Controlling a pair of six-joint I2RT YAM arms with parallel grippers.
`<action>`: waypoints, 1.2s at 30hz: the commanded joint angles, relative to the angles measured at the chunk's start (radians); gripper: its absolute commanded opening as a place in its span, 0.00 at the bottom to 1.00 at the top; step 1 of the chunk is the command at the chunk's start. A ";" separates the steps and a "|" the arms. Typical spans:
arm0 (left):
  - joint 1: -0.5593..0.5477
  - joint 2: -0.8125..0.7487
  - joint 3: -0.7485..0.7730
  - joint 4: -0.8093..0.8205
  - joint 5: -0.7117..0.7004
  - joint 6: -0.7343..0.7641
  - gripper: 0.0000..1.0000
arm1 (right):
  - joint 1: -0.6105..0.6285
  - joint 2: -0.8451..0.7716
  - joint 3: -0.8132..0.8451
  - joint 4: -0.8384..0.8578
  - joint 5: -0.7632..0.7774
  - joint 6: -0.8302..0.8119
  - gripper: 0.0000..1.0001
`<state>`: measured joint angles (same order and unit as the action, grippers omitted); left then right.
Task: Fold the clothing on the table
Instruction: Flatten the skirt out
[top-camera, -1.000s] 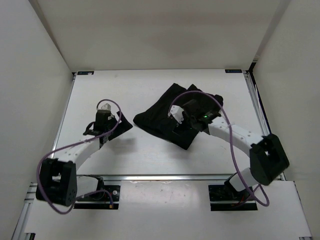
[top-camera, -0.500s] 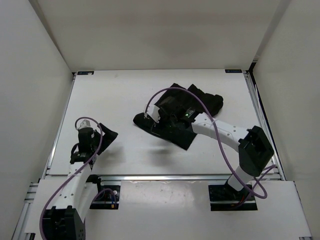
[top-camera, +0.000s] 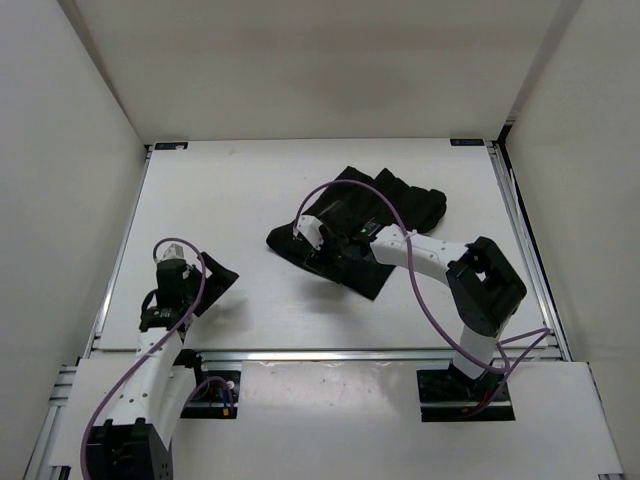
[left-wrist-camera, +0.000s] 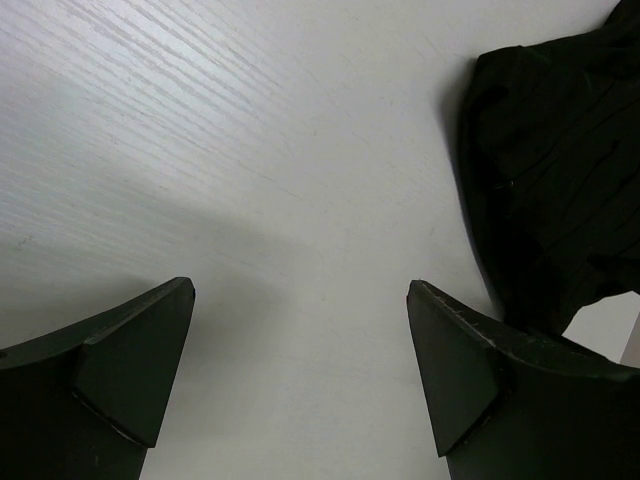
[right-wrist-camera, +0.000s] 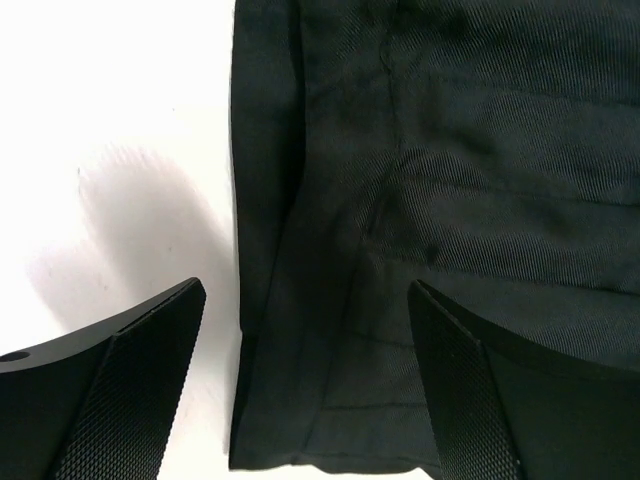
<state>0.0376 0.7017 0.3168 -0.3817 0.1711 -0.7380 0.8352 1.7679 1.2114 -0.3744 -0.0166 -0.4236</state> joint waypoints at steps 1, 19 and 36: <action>0.010 -0.022 0.022 -0.029 0.016 0.018 0.98 | 0.010 0.018 0.010 0.063 0.014 0.026 0.87; 0.085 -0.110 0.028 -0.125 0.047 0.078 0.98 | 0.021 0.111 0.002 0.141 0.227 0.086 0.74; 0.085 -0.130 0.034 -0.155 0.054 0.091 0.99 | 0.047 0.025 -0.050 0.080 0.234 0.161 0.66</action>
<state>0.1226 0.5819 0.3225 -0.5251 0.2111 -0.6586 0.8791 1.8599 1.1732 -0.2729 0.2314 -0.2707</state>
